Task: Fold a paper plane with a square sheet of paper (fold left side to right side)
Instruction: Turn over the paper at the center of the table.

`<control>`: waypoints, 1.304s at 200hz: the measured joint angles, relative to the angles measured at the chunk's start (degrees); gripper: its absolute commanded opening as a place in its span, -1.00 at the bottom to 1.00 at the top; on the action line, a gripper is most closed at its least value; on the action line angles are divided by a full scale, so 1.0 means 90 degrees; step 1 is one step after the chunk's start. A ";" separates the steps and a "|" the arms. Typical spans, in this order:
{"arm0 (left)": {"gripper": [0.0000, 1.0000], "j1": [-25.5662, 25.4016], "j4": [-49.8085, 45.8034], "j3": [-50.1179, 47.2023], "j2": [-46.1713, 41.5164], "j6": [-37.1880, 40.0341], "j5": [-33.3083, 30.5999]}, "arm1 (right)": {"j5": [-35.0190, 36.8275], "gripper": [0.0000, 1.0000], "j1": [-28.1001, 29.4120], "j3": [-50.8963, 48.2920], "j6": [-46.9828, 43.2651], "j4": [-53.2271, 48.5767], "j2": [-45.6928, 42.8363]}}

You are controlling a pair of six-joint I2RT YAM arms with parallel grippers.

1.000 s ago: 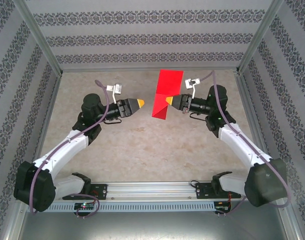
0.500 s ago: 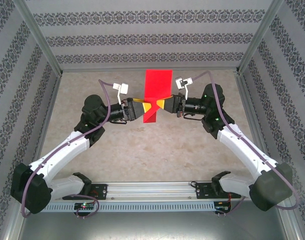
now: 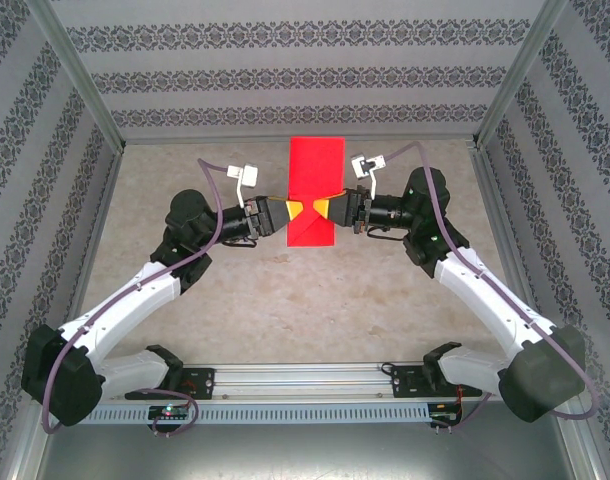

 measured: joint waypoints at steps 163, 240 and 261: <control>-1.00 -0.2946 -0.9459 0.3585 0.3407 0.1683 -0.9027 | 0.4692 0.95 -0.1117 -0.0707 -0.2708 -0.4393 -0.2203; -0.96 -0.2890 -1.0751 0.4357 0.5229 0.0852 -0.8553 | 0.6936 0.95 -0.1717 -0.0707 -0.2790 -0.5413 -0.2715; -0.91 -0.2834 -1.0644 0.4357 0.5474 0.0916 -0.8099 | 0.7159 0.95 -0.1768 -0.0707 -0.2778 -0.5513 -0.2841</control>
